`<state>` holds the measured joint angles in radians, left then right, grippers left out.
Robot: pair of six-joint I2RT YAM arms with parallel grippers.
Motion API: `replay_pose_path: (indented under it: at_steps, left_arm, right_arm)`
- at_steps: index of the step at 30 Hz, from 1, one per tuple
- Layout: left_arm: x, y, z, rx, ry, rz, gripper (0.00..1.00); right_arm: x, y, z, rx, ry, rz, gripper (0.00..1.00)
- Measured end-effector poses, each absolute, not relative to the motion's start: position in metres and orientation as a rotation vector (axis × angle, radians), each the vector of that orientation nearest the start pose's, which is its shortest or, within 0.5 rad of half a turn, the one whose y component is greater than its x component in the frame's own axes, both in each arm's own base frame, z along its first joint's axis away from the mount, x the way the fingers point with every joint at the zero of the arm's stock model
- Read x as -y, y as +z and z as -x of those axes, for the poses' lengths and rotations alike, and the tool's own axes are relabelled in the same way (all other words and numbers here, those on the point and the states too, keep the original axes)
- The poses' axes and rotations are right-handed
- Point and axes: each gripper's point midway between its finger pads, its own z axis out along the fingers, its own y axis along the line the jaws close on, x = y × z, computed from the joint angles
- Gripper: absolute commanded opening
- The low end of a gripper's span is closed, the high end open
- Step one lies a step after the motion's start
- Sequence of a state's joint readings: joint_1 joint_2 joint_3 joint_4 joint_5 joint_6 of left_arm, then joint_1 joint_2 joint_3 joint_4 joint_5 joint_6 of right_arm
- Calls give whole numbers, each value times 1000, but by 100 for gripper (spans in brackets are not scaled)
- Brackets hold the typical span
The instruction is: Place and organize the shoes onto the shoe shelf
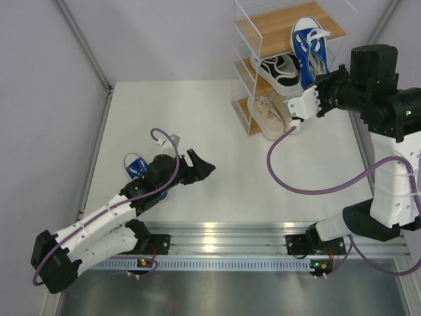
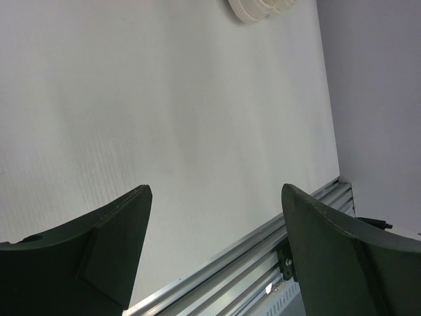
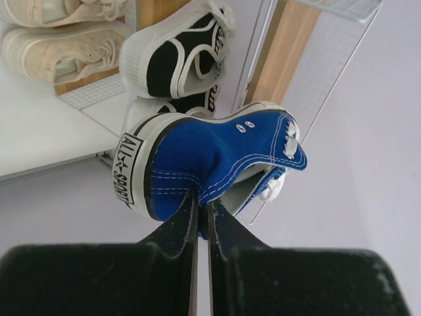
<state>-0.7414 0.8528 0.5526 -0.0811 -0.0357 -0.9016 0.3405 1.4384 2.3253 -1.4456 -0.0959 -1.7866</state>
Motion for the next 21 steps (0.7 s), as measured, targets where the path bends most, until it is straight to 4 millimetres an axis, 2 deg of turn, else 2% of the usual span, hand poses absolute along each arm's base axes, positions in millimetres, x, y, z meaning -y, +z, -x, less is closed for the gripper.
replay_pose_path:
  at_steps: [10, 21]
  left_arm:
    - [235, 182, -218, -2078, -1032, 174, 85]
    - [236, 177, -217, -2076, -1053, 166, 85]
  right_arm:
    - [-60, 473, -348, -1052, -769, 1969, 0]
    - [-58, 503, -395, -931, -834, 1833, 0]
